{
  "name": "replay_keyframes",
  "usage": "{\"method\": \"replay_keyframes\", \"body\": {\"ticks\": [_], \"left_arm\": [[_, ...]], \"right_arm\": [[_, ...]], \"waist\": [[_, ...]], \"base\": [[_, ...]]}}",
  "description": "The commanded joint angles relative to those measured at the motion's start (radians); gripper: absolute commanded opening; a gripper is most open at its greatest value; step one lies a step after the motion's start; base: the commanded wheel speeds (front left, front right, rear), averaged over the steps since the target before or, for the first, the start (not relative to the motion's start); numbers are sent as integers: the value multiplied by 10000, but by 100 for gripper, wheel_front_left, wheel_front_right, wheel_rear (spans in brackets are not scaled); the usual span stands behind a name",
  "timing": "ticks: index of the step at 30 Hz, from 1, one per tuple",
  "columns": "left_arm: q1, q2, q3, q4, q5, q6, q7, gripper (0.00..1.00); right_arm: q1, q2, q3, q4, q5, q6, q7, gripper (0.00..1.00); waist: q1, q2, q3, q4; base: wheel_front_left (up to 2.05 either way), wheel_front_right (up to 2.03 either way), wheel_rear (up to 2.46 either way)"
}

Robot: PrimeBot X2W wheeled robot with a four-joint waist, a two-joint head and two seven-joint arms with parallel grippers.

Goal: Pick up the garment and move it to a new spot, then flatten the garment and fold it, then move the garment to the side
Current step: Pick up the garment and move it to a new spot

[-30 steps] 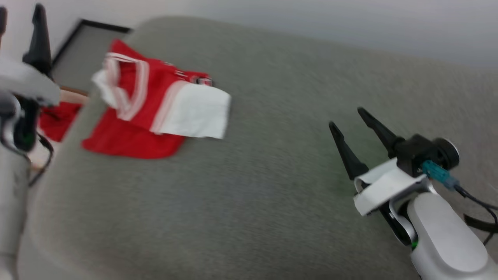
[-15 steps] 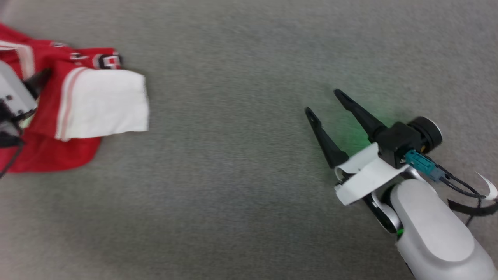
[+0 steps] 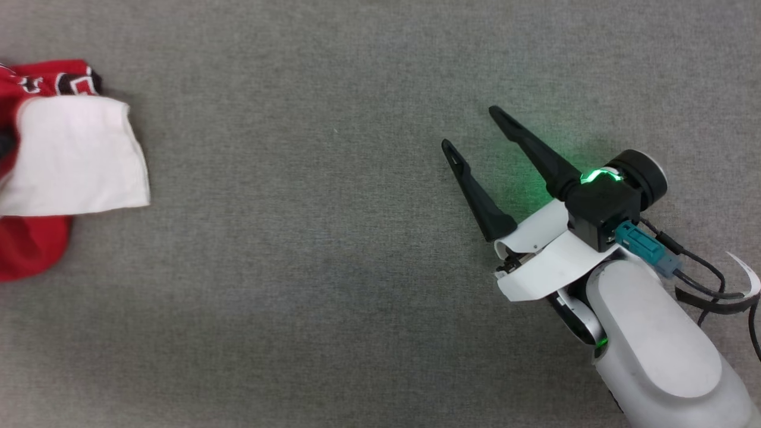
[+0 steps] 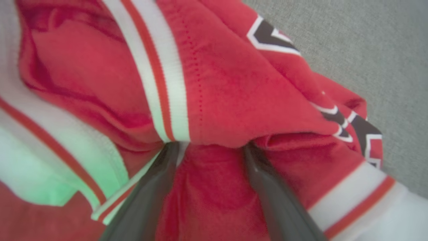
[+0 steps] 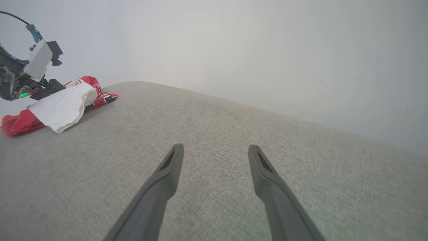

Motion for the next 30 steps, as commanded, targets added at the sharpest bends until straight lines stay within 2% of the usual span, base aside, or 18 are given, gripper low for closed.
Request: {"method": "replay_keyframes", "body": {"ticks": [1, 2, 4, 6, 9, 19, 25, 30], "left_arm": [[570, -1037, -362, 190, -167, -4, 212, 100], [618, -1144, -412, 162, -231, -8, 281, 100], [728, -1316, -456, -31, -462, -41, 345, 0], [840, -1377, -519, -194, -632, -59, 324, 0], [817, -1005, -565, -364, -646, -58, -250, 0], [641, -389, -1005, -1707, -973, -14, -1368, 0], [196, -944, -1580, -2641, -1294, -14, -1165, 0], [-284, -1929, -1677, -2582, -1684, -14, -935, 0]], "right_arm": [[-8, -4, -67, -106, -90, -6, 33, 100], [38, 11, -79, -128, -84, -6, 37, 100], [93, 38, -97, -129, -104, -6, 88, 100], [109, 48, -101, -104, -100, -6, 103, 100], [142, 100, -100, -55, -11, -6, 69, 100], [943, 354, -372, 603, 501, -6, -117, 100], [1488, 536, -888, 623, 700, -6, -138, 100], [2095, 747, -1485, 375, 685, -6, -144, 100]], "waist": [[0, 0, 228, -180], [0, 0, 219, -188], [0, 0, 158, -183], [0, 0, 14, -151], [0, 0, -265, -115], [0, 0, -2026, 136], [0, 0, -2690, 32], [0, 0, -3012, -346]], "base": [[0, 0, 0], [0, 0, 0], [0, 0, 0], [0, 0, 0], [0, 0, 0], [0, 0, 0], [0, 0, 0], [0, 0, 0]]}}
